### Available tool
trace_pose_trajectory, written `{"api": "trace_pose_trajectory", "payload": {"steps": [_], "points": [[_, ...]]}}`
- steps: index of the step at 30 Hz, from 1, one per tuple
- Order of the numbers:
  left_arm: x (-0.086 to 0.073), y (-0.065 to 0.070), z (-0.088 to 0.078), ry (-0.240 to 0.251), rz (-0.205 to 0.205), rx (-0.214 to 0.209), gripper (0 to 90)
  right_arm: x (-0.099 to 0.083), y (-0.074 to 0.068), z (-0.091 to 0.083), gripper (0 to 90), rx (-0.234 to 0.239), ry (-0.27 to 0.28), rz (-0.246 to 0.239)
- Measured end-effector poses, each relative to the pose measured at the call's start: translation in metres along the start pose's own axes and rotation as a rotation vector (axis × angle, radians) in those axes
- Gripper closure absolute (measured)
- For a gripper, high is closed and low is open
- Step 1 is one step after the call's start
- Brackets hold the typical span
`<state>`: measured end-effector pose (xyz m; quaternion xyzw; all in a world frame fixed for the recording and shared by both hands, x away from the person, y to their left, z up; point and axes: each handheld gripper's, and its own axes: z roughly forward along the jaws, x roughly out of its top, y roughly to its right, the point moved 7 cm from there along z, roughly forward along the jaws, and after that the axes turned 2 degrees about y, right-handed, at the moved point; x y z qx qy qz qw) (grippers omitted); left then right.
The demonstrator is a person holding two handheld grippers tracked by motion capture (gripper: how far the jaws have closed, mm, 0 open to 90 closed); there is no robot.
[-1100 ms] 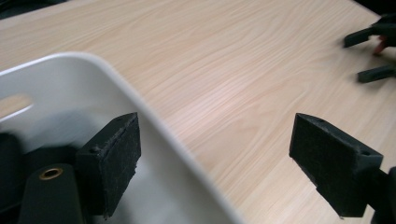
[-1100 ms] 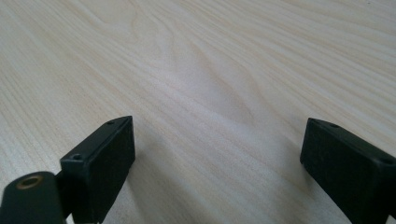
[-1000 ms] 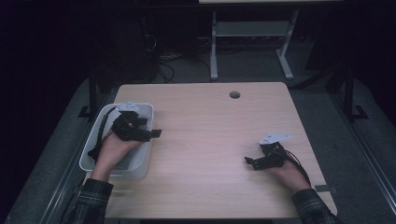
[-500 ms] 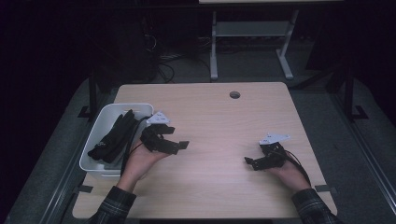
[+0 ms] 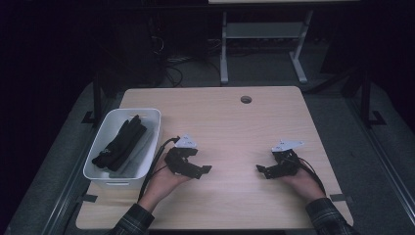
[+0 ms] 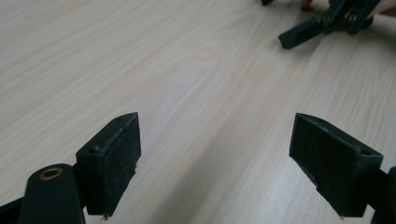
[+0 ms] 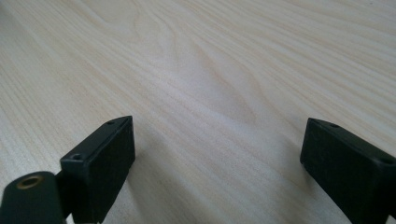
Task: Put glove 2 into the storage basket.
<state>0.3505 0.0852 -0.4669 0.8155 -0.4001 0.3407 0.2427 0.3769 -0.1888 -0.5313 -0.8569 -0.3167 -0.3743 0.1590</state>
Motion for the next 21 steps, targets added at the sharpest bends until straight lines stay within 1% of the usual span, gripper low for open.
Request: {"api": "trace_pose_trajectory", "payload": {"steps": [1,2,5,7,12,15,16,19,20,21], "points": [[-0.002,0.000,0.003,-0.004,0.005,0.001,15.9,0.000,0.000,0.000,9.9,0.000,0.000,0.000],[-0.005,0.001,0.006,-0.008,0.000,0.003,15.9,0.000,0.000,0.000,9.9,0.000,0.000,0.000],[-0.012,0.001,0.013,-0.017,0.018,0.016,15.9,0.000,0.000,0.000,9.8,0.001,0.000,-0.001],[-0.016,0.001,0.017,-0.018,0.016,0.014,15.7,0.000,0.000,0.000,9.9,0.001,0.000,-0.001],[-0.030,-0.001,0.028,-0.047,0.030,0.029,15.6,0.000,0.000,0.000,9.8,0.002,-0.001,-0.001],[-0.037,0.000,0.035,-0.073,0.047,0.041,15.5,0.000,-0.001,0.000,9.8,0.002,-0.001,-0.001],[-0.039,-0.001,0.037,-0.084,0.061,0.047,15.2,0.000,-0.001,0.000,9.8,0.002,-0.001,-0.001],[-0.040,0.002,0.041,-0.080,0.082,0.071,13.9,0.000,-0.001,0.000,9.8,0.002,-0.002,0.000],[-0.041,0.003,0.042,-0.075,0.088,0.067,13.7,0.000,-0.001,0.000,9.9,0.002,-0.002,0.000],[-0.041,0.004,0.042,-0.067,0.103,0.068,13.0,0.000,-0.001,0.000,9.8,0.002,-0.002,0.000]]}}
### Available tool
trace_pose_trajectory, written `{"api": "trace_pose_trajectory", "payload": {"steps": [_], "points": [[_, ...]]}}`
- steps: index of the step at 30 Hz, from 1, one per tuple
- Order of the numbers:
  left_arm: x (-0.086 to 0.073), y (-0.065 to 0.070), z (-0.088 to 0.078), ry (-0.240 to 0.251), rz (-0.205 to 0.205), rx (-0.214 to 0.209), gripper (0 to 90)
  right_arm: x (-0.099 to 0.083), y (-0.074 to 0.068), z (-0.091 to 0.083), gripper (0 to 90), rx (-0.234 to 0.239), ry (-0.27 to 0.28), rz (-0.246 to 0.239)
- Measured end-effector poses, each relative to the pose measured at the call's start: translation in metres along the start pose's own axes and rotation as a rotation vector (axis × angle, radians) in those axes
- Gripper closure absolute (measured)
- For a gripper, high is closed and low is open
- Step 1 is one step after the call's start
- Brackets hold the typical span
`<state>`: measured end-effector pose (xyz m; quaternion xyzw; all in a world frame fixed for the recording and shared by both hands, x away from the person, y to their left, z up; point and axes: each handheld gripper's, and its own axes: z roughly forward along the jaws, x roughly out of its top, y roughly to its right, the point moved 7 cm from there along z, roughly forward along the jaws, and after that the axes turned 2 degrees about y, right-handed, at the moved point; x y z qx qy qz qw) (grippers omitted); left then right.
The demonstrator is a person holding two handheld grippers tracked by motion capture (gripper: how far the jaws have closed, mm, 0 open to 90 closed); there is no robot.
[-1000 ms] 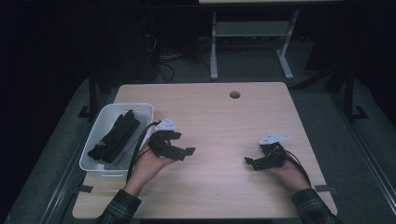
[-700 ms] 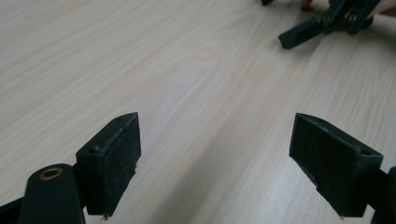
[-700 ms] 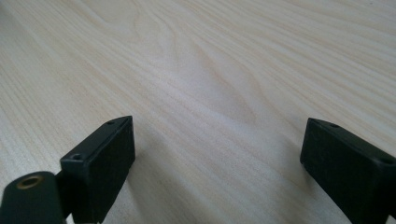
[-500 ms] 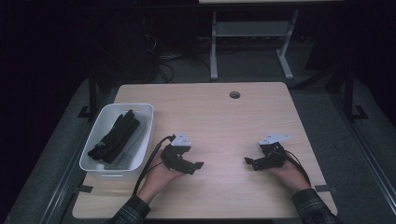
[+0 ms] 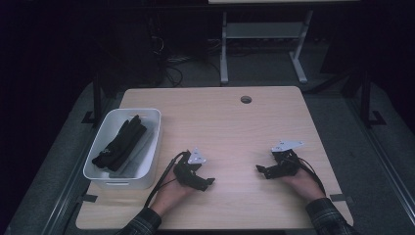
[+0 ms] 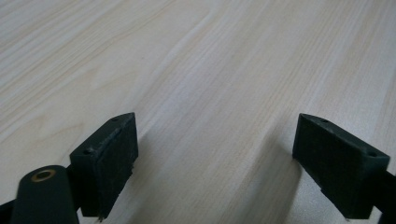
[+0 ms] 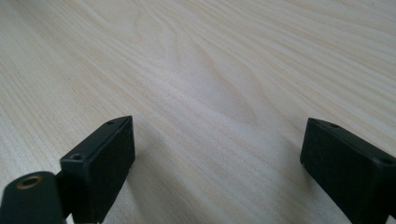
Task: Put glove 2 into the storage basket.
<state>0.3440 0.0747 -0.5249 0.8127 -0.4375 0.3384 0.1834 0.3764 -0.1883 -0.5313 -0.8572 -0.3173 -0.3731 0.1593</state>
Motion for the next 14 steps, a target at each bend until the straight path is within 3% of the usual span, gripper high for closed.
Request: {"api": "trace_pose_trajectory", "payload": {"steps": [3,14], "points": [[-0.0017,0.0004,0.0009,0.047,0.011,-0.011,12.3,0.0000,-0.0004,-0.0001,9.8,0.001,-0.001,0.004],[-0.0017,0.0004,0.0010,0.047,0.016,-0.015,12.3,-0.0001,-0.0010,-0.0001,9.8,0.001,-0.002,0.003]]}}
